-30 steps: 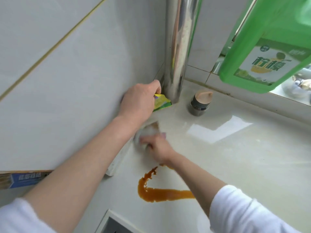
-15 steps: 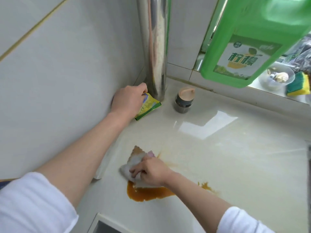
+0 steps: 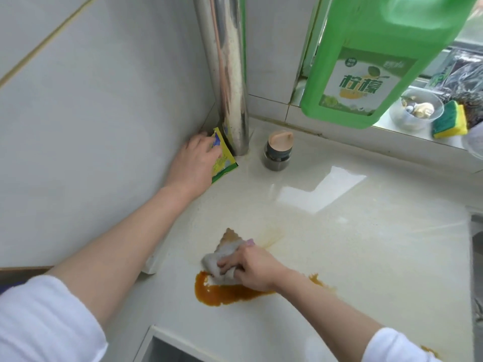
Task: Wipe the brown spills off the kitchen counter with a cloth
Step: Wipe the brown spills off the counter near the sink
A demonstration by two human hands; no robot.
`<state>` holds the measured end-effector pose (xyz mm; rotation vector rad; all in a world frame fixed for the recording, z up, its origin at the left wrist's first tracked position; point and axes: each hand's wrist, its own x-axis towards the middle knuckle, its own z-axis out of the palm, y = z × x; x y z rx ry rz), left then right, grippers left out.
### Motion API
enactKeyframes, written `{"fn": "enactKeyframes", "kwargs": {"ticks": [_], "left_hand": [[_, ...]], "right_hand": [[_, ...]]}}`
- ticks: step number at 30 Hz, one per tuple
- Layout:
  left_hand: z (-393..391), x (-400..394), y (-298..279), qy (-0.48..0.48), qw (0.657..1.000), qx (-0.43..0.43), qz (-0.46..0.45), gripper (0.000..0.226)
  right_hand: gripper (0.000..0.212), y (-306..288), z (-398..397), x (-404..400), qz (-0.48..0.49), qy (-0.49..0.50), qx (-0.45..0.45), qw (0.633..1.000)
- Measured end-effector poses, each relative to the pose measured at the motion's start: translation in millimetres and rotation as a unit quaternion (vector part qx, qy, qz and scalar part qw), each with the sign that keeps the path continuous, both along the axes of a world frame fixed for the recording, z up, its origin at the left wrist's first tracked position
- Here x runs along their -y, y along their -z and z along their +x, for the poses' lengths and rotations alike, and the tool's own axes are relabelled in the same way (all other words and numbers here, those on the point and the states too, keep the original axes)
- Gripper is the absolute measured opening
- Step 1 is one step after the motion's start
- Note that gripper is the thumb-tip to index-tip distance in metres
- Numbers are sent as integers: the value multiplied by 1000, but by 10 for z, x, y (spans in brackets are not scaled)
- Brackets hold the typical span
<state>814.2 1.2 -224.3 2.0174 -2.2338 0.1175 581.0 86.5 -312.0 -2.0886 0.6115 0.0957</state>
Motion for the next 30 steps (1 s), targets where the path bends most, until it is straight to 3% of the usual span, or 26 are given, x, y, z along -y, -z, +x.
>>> {"fn": "enactKeyframes", "kwargs": {"ticks": [1, 3, 5, 6, 7, 8, 10, 12, 13, 16, 19, 20, 21, 23, 25, 27, 28, 30], "left_hand": [[17, -33, 42, 48, 999, -2, -7, 29], [4, -144, 96, 113, 993, 21, -15, 30], [-33, -273, 136, 129, 989, 64, -23, 28], [-40, -346, 163, 126, 988, 82, -26, 27], [-35, -407, 195, 123, 987, 96, -22, 27], [-25, -455, 229, 124, 987, 101, -20, 28], [-24, -533, 288, 137, 988, 69, 9, 35], [-62, -582, 312, 115, 987, -15, 111, 42], [-81, -596, 319, 91, 980, -45, 172, 46], [-83, -632, 428, 55, 943, -75, 318, 60], [-112, -696, 537, 24, 911, -65, 406, 73], [-132, -710, 559, 13, 905, -65, 421, 74], [-158, -703, 557, 2, 900, -66, 431, 75], [-189, -621, 514, -13, 892, -72, 447, 76], [-196, -503, 447, -19, 886, -61, 459, 73], [-171, -436, 410, -11, 878, -50, 475, 70], [-154, -402, 411, -3, 876, -46, 480, 70], [-134, -409, 455, 6, 874, -43, 484, 70]], "right_hand": [[46, 3, -149, 147, -8, 43, -1, 999], [42, 39, -430, 509, -39, 230, 2, 973], [44, 92, -488, 666, -62, 458, -21, 887], [47, 118, -368, 612, -67, 513, -36, 855], [50, 145, -183, 494, -63, 506, -27, 860], [51, 152, 19, 330, -51, 442, -2, 895], [48, 123, 351, -99, -13, 211, 22, 977], [43, 40, 437, -358, 3, 15, 4, 1000], [43, 49, 374, -337, 12, -24, -8, 1000], [44, 69, -8, 37, 11, 46, -40, 998], [43, 74, -325, 443, 5, 319, -19, 948], [46, 101, -309, 424, -18, 365, -18, 931], [50, 92, -240, 348, -56, 365, -28, 929], [51, 112, -50, 28, -93, 274, -26, 957], [46, 75, 83, -353, -64, 99, 4, 993], [42, 28, 72, -559, -13, -50, -9, 999], [41, -5, 24, -501, 16, -58, -32, 998], [40, -41, -103, -249, 46, 29, -79, 995]]}}
